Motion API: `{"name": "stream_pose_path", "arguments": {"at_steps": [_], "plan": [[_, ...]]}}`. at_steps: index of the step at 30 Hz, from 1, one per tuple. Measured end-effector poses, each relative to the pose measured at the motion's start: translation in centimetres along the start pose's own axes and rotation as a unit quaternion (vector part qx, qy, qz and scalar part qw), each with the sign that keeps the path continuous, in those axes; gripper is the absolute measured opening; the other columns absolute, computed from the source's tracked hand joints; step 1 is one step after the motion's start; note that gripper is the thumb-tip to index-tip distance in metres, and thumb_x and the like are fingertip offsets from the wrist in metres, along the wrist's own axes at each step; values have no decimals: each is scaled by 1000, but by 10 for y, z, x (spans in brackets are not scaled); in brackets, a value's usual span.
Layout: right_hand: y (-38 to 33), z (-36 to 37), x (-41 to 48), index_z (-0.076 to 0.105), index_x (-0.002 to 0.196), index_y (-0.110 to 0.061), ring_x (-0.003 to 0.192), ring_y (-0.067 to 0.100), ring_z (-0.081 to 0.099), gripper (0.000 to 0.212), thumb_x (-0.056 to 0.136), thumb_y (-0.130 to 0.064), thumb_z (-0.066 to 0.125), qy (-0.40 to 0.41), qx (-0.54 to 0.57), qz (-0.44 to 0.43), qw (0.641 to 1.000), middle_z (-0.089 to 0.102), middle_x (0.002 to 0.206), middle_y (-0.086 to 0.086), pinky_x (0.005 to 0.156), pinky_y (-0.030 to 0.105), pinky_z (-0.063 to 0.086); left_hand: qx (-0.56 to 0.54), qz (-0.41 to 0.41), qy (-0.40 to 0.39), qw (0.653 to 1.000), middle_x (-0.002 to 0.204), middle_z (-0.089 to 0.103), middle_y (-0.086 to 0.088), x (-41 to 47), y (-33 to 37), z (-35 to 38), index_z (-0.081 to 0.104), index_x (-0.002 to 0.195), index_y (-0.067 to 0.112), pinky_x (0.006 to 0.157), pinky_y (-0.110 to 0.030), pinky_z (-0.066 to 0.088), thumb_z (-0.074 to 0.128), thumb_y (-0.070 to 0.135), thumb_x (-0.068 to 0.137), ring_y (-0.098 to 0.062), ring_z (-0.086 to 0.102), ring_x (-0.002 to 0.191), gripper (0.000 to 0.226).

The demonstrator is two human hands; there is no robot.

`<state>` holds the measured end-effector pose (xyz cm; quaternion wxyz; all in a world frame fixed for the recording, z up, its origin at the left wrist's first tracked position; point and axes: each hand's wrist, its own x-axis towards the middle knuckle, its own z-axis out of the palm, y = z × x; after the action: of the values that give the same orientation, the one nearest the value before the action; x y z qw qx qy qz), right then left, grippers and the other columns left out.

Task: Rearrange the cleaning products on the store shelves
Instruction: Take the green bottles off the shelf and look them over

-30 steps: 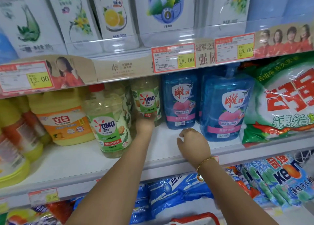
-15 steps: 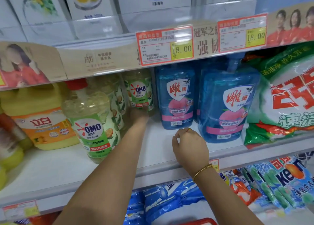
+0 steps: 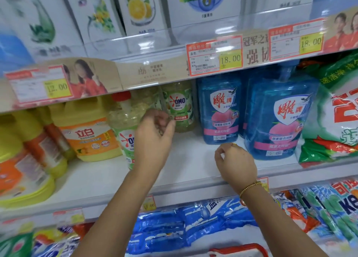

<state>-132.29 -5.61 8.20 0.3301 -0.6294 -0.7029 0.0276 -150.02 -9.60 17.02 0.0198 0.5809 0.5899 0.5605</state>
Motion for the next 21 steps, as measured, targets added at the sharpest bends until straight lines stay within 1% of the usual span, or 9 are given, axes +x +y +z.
{"name": "stream_pose_path", "arguments": {"at_steps": [2,4,6,8,9,13,16,19,21], "plan": [[-2,-4,0,66,89,-10,85,29,61,22,91,-24,50,-21,4,5,1000,68,92,11,68,30,43,11,4,86,996,89,52,-1,-9,1,-38,49,97,16,68,-13,37,74,20,80,-6,48,79,31],[-5,-9,-1,67,89,-13,88,27,61,20,91,-26,52,-46,41,25,998,69,92,7,69,29,40,12,-32,131,991,105,49,-10,-13,-16,-64,46,108,11,78,-26,40,80,23,75,-18,47,92,49],[-13,-14,-2,68,85,-15,85,24,62,17,89,-25,56,-67,125,54,988,69,85,3,69,27,41,-22,-100,79,992,115,51,-6,-13,-34,-75,44,121,10,84,-27,44,84,22,69,-16,53,101,66],[-26,-20,-6,67,79,-19,77,16,60,12,87,-22,59,-89,188,58,976,64,71,-7,68,23,40,-103,-169,-28,980,111,57,8,-14,-48,-75,44,124,16,82,-18,46,84,10,68,0,57,97,69],[-34,-23,-10,66,78,-22,74,14,59,10,86,-21,60,-102,200,49,973,61,68,-11,67,21,38,-129,-188,-71,971,112,58,12,-15,-56,-74,44,126,17,83,-19,46,83,6,67,2,57,98,72],[-65,-34,-28,68,88,-22,71,5,58,5,85,-22,64,-155,229,10,961,63,82,-12,62,13,39,-161,-242,-154,944,118,64,6,-15,-83,-68,47,131,20,94,-34,49,86,10,61,-15,60,110,81],[-80,-49,-39,67,97,-22,70,1,55,12,86,-25,65,-163,207,-16,964,62,93,-13,61,2,37,-168,-260,-151,939,114,66,6,-13,-87,-63,51,125,23,92,-36,50,88,15,61,-15,61,106,74],[-93,-67,-52,67,99,-22,66,-1,54,13,87,-25,65,-162,217,-15,963,62,98,-12,60,5,37,-177,-244,-127,945,108,67,8,-14,-82,-59,54,118,24,81,-28,51,89,17,60,-12,63,100,67],[-97,-78,-63,66,99,-24,67,-1,55,13,87,-26,66,-166,229,-12,959,62,100,-13,59,8,38,-199,-257,-109,939,110,68,6,-16,-77,-55,56,118,22,82,-30,51,89,18,60,-13,64,100,67]]}}
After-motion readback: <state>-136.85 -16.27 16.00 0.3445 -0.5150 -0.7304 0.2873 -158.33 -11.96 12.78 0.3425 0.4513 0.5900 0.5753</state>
